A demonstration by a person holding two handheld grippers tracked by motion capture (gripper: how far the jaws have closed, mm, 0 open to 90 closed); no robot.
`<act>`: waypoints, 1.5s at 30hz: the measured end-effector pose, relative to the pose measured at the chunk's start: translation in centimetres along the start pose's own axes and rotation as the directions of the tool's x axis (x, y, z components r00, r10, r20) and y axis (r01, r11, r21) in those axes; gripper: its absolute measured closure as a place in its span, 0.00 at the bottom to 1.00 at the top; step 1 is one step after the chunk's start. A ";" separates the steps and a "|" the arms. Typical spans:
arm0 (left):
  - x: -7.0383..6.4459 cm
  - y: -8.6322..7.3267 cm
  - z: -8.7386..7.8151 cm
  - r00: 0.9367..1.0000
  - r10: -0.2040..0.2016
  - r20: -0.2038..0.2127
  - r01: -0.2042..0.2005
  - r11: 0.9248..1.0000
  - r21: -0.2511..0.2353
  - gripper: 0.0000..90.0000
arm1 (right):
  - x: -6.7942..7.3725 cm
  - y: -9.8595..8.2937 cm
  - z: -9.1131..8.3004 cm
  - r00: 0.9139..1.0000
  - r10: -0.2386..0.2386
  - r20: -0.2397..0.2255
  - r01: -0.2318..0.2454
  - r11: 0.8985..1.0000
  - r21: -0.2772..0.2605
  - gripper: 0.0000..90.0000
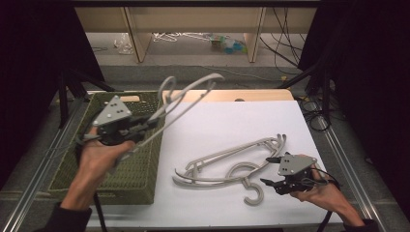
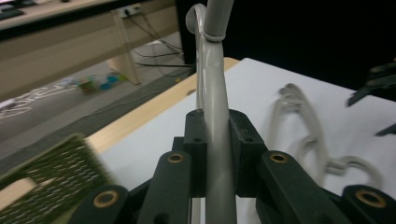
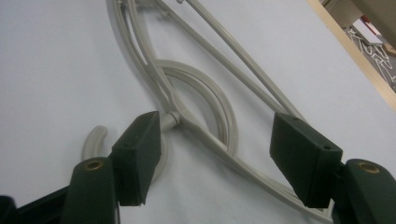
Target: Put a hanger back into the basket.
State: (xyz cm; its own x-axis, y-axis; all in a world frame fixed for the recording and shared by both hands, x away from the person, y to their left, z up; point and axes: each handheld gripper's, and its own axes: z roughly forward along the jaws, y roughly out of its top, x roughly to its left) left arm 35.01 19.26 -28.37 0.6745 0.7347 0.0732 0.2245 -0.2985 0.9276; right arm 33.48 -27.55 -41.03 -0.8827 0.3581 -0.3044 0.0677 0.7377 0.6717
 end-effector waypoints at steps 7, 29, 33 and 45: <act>5.0 -2.8 -2.5 0.996 -0.056 -0.068 0.054 0.998 -0.036 0.88 | -0.1 -0.4 0.2 1.000 0.023 -0.005 -0.023 1.000 -0.008 0.37; 11.3 -10.2 -5.3 0.985 -0.092 -0.144 0.102 0.993 0.067 0.88 | 0.0 -0.6 0.5 1.000 0.001 -0.013 -0.001 1.000 0.008 0.36; 11.5 -11.3 -5.5 0.982 -0.116 -0.150 0.129 0.989 0.077 0.88 | 0.0 -0.6 0.6 1.000 0.012 -0.011 -0.012 1.000 0.013 0.36; 12.0 -12.9 -3.8 0.984 -0.135 -0.117 0.154 0.972 0.178 0.87 | 0.0 -0.7 0.8 1.000 -0.001 -0.017 0.002 1.000 0.027 0.36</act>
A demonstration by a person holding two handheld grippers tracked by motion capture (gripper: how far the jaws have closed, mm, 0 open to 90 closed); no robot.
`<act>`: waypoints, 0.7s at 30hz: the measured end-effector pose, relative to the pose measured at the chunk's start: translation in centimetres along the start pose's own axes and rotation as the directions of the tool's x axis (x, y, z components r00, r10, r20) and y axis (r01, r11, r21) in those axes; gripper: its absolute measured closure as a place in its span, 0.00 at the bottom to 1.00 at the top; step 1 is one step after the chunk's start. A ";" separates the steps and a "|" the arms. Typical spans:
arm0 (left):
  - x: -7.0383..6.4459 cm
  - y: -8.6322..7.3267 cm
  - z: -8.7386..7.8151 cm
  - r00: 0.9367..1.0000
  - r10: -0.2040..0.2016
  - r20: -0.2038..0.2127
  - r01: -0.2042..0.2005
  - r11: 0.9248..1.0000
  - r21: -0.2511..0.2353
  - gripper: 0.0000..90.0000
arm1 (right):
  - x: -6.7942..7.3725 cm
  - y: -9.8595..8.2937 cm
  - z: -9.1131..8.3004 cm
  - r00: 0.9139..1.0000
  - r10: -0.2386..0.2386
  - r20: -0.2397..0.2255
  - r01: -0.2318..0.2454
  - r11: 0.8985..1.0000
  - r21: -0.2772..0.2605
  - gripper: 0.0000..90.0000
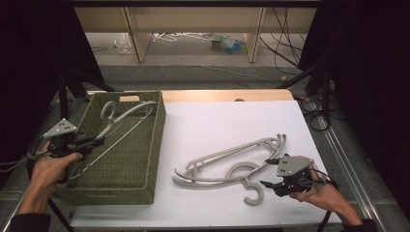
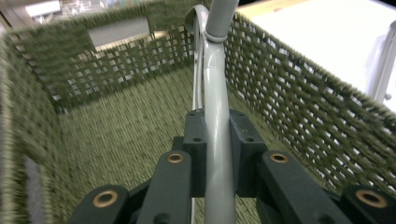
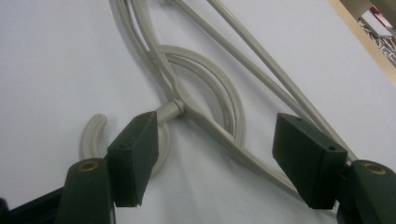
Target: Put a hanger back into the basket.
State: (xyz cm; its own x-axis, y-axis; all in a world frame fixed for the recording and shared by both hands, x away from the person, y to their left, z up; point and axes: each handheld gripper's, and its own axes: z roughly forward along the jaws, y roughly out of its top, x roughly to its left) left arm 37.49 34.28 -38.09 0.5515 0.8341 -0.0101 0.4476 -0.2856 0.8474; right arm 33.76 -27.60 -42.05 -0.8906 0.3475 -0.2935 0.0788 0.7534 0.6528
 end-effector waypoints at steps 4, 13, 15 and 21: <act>0.1 0.0 1.2 0.998 0.057 -0.008 -0.056 0.994 0.098 0.86 | 0.2 0.0 0.1 1.000 -0.002 -0.010 0.002 1.000 0.007 0.36; 1.6 -1.1 2.3 0.996 -0.015 -0.089 0.029 0.986 0.166 0.85 | 0.2 -0.1 0.3 1.000 -0.001 -0.013 0.001 1.000 0.013 0.35; 2.2 -1.6 2.2 0.995 0.017 -0.097 0.002 0.982 0.186 0.84 | 0.2 -0.2 0.3 1.000 -0.002 -0.013 0.002 1.000 0.015 0.35; 1.8 -1.8 1.2 0.980 -0.058 -0.192 0.092 0.981 0.172 0.64 | 0.1 -0.3 0.3 1.000 0.009 -0.024 -0.009 1.000 0.022 0.35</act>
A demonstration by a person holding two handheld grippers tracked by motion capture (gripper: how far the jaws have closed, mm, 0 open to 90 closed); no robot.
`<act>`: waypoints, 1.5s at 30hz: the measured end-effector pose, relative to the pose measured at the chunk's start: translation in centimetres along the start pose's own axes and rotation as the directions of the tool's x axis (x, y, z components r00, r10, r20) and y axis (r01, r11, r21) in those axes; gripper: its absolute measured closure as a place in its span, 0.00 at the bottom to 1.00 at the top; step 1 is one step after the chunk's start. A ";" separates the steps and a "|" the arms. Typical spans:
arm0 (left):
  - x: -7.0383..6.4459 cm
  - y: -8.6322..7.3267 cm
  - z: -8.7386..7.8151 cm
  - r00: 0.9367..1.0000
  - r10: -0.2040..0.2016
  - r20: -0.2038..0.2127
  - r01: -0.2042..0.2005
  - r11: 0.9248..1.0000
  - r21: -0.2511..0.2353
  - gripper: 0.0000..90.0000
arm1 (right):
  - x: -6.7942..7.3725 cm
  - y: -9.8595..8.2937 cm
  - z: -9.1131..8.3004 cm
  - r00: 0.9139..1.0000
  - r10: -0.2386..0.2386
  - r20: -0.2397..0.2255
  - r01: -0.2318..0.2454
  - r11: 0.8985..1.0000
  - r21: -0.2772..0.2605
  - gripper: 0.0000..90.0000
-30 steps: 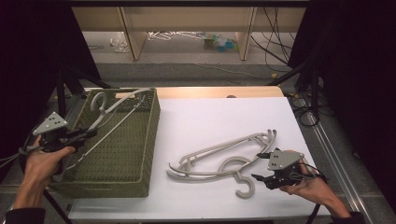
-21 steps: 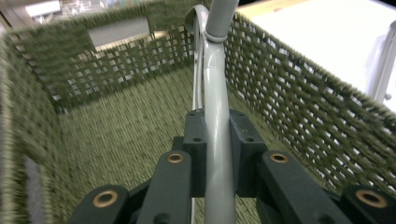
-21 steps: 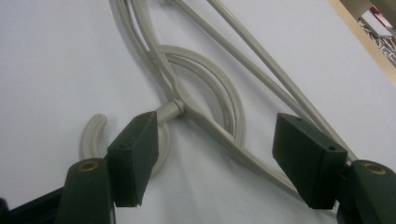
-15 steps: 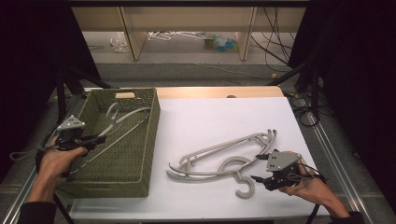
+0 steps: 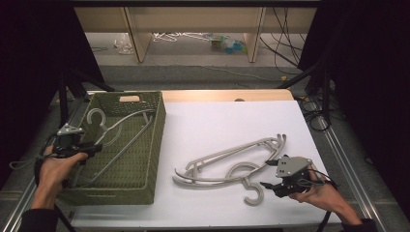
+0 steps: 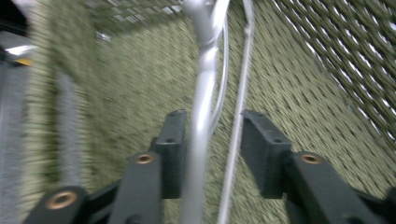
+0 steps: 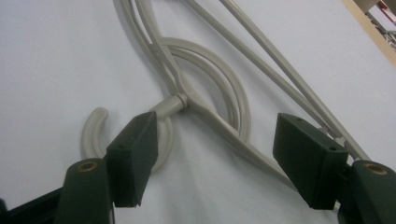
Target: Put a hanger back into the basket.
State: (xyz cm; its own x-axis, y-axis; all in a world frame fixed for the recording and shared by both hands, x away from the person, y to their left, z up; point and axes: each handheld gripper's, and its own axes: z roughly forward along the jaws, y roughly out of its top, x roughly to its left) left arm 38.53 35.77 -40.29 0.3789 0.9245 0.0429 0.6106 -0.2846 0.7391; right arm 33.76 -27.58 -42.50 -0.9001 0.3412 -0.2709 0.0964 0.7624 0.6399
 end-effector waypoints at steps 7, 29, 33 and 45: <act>-2.8 1.4 -3.1 0.995 -0.100 -0.019 0.096 0.985 -0.142 0.45 | -0.1 0.0 0.0 1.000 -0.004 0.010 0.004 1.000 -0.009 0.35; -17.5 4.3 -4.0 0.956 0.088 0.279 0.033 0.915 -0.402 0.21 | -0.6 -0.7 0.1 0.999 0.034 0.030 -0.033 0.999 -0.033 0.30; -19.8 4.1 -3.3 0.951 0.153 0.270 -0.018 0.895 -0.445 0.20 | -0.8 -0.8 -0.1 0.997 0.055 0.045 -0.053 0.997 -0.052 0.28; -25.5 1.6 -1.6 0.926 0.241 0.291 -0.074 0.871 -0.485 0.18 | -1.5 -1.6 -0.1 0.986 0.148 0.076 -0.137 0.982 -0.132 0.23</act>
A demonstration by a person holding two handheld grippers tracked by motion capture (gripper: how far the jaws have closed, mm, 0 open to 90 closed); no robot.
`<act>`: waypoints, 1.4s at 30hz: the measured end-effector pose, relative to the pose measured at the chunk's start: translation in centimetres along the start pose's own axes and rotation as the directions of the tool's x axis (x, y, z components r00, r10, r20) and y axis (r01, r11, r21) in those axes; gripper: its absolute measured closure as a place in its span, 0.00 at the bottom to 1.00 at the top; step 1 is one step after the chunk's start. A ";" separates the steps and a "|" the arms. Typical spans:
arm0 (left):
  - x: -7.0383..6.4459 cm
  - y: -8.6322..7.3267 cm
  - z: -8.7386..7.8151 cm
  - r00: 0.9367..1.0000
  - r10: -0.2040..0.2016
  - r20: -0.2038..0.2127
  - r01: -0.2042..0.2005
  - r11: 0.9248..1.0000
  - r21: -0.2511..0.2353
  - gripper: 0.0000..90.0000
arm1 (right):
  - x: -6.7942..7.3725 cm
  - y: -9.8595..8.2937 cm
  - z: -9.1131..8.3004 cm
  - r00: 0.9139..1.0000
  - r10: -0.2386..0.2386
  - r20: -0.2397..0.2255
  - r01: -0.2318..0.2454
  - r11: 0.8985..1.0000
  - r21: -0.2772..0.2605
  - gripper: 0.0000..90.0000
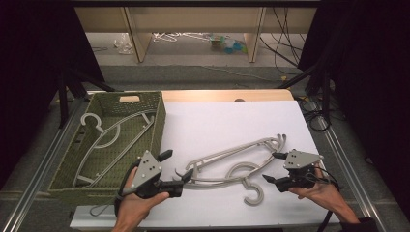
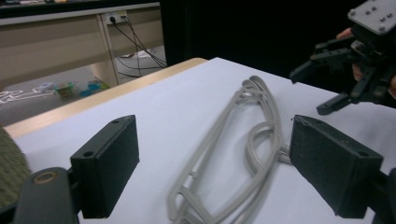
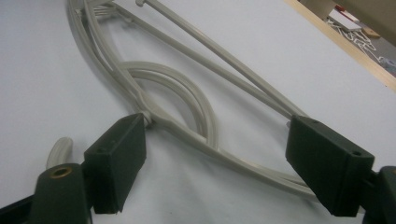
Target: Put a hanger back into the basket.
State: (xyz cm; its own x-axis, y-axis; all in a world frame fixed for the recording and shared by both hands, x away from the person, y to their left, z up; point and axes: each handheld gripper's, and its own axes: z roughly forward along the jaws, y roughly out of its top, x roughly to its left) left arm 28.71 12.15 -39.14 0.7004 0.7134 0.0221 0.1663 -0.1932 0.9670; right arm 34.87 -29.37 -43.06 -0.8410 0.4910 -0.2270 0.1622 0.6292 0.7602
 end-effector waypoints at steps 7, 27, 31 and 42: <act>-1.6 -3.7 0.9 0.995 0.097 0.014 -0.098 0.994 0.042 0.18 | 0.2 -0.2 -0.1 1.000 0.002 -0.004 -0.002 1.000 0.000 0.21; -1.0 -4.2 0.3 0.998 0.068 0.013 -0.068 0.998 0.012 0.18 | -0.3 -0.6 1.1 0.999 -0.039 -0.022 0.040 0.998 0.043 0.25; -1.0 -4.2 0.1 0.997 0.071 0.014 -0.072 0.997 0.009 0.18 | -0.7 -0.6 2.2 0.998 -0.053 -0.032 0.056 0.995 0.087 0.25; -1.1 -4.2 0.2 0.996 0.085 0.027 -0.085 0.996 0.009 0.18 | -1.7 -0.7 4.7 0.990 -0.138 -0.031 0.141 0.971 0.191 0.35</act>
State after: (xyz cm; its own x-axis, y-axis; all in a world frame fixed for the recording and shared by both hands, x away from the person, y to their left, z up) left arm 27.41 12.02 -43.28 0.7307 0.6758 0.0971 0.1121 -0.2590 0.9594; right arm 38.57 -27.81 -46.10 -0.8710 0.3808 -0.3106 0.1373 0.7954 0.5903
